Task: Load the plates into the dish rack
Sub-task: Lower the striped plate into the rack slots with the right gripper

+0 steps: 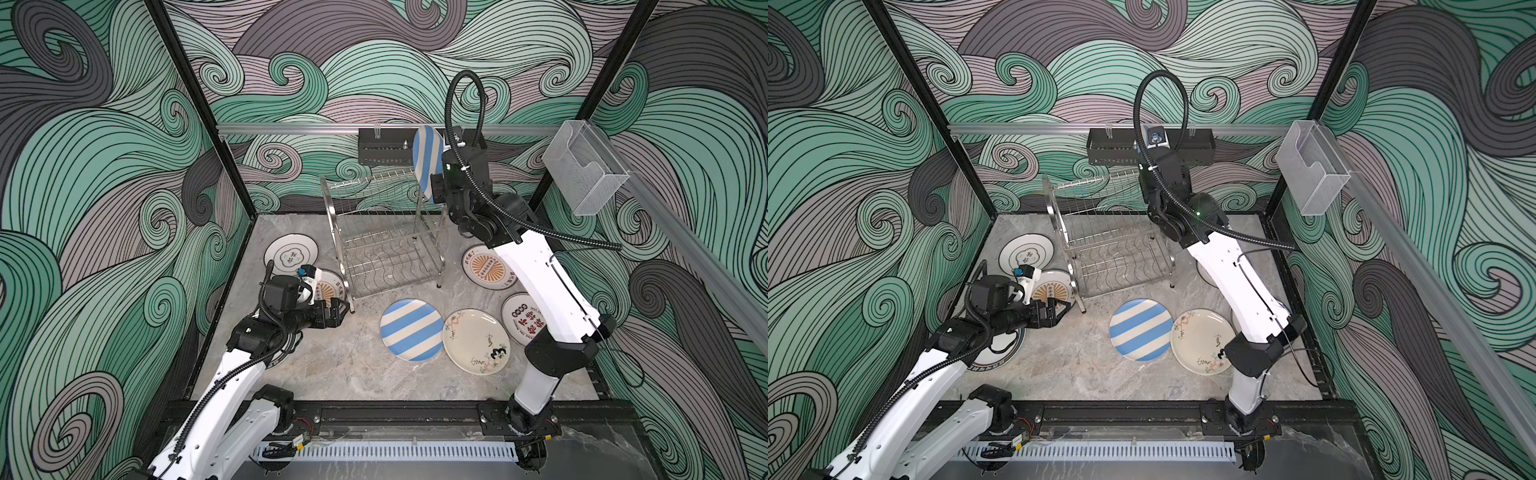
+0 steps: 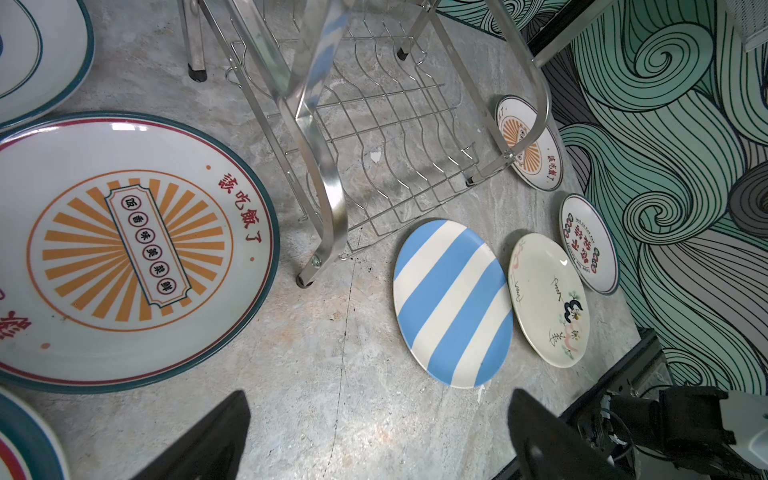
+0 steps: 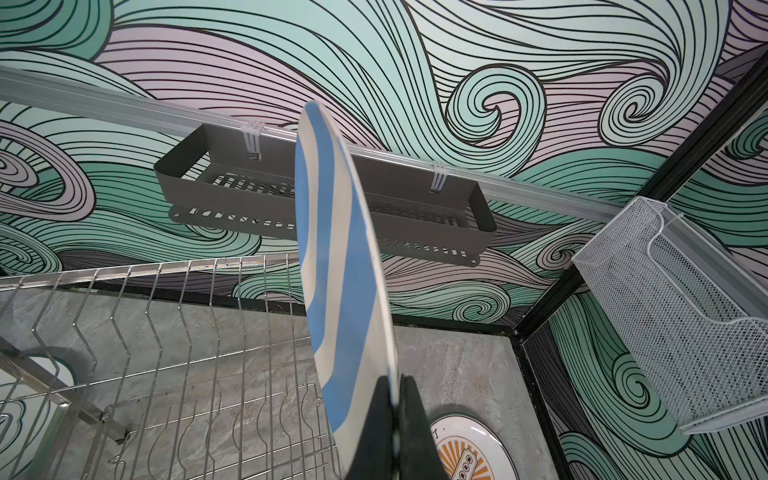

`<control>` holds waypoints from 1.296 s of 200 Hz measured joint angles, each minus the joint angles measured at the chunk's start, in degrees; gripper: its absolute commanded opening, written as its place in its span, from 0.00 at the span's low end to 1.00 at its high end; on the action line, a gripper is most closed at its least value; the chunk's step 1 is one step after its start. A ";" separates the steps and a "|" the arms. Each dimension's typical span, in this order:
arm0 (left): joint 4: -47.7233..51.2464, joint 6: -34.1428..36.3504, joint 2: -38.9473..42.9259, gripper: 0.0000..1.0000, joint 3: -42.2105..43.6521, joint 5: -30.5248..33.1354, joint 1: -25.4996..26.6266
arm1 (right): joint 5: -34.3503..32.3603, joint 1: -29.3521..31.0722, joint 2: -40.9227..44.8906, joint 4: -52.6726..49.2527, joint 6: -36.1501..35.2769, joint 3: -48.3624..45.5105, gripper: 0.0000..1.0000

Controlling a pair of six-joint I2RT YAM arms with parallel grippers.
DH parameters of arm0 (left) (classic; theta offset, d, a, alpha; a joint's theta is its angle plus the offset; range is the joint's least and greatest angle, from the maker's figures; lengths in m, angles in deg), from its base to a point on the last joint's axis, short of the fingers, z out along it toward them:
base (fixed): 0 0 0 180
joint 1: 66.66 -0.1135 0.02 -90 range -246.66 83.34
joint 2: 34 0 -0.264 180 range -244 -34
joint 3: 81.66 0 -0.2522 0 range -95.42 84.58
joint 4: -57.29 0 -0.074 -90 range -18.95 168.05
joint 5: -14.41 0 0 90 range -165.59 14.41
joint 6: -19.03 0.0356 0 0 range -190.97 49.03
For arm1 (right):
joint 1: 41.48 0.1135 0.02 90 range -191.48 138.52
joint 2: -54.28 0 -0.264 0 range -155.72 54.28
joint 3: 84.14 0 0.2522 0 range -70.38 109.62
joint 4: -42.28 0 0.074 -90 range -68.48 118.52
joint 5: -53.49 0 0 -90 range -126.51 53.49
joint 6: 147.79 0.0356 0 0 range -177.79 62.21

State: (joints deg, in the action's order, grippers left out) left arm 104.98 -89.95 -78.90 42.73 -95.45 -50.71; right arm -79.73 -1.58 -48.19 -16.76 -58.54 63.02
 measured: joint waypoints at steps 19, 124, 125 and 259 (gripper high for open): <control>0.00 0.00 0.00 0.99 0.00 0.00 0.00 | -0.31 -0.02 -0.35 0.46 0.35 -0.17 0.00; 0.00 0.00 0.00 0.99 0.00 0.00 0.00 | -0.33 -0.61 -2.40 2.54 1.22 -3.76 0.00; 0.00 0.00 0.00 0.99 0.00 0.00 0.00 | -0.33 -0.61 -2.40 2.51 1.22 -3.78 0.00; 0.00 0.02 0.00 0.98 0.00 0.04 0.00 | -0.26 -1.03 -1.33 6.36 3.80 -10.14 0.11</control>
State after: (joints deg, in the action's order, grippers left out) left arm 104.98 -89.93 -78.90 42.73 -95.41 -50.71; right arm -80.00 -2.60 -49.53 -10.40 -54.74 52.88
